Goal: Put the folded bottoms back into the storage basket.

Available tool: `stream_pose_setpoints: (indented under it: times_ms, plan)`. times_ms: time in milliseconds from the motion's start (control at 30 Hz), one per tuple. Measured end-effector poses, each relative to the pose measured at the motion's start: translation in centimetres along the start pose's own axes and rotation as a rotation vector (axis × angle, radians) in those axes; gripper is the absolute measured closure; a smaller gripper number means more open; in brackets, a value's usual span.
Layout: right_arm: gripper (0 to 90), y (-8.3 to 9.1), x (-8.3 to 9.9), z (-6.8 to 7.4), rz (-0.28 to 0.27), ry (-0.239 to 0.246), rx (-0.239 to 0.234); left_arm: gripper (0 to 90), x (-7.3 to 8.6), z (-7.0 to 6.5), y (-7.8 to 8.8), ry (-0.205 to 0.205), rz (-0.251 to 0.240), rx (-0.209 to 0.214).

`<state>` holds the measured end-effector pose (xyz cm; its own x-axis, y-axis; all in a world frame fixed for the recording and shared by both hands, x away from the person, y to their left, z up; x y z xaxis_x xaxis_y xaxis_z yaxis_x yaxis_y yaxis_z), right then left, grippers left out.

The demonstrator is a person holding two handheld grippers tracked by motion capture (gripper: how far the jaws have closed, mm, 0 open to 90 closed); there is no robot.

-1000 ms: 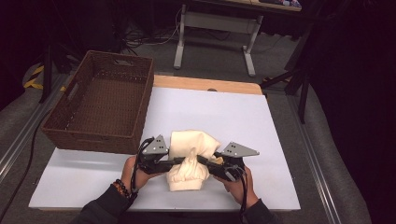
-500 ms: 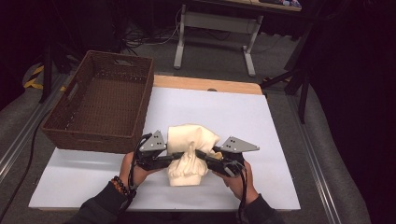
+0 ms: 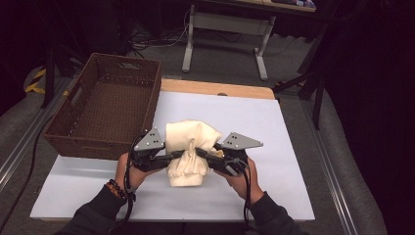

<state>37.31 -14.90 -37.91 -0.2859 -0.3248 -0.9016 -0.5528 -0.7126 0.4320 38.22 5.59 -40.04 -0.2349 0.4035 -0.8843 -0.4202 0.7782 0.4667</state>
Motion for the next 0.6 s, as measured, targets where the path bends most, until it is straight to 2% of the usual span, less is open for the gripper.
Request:
stream_pose_setpoints:
  times_ms: [433, 600]
  plan:
    - [65.4, -1.5, -3.1, 0.8, -0.01, 0.033, -0.04, 69.2, -0.7, 1.6, 2.8, 0.008, -0.027, -0.047]
    - [65.4, -2.4, -4.3, 1.0, -0.014, 0.062, -0.046, 69.3, -0.9, 2.2, 3.7, 0.019, -0.032, -0.068]
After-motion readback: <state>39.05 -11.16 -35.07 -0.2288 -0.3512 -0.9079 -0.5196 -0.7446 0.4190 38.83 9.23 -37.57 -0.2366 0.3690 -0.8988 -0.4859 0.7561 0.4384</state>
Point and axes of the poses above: each handheld gripper's, and its own axes: y roughly backward along the jaws, x roughly out of its underside, z roughly to its left, the point moved 4 cm from there along -y, roughly forward along the jaws, and after that the axes turned 2 degrees about z, right-handed, at the moved point
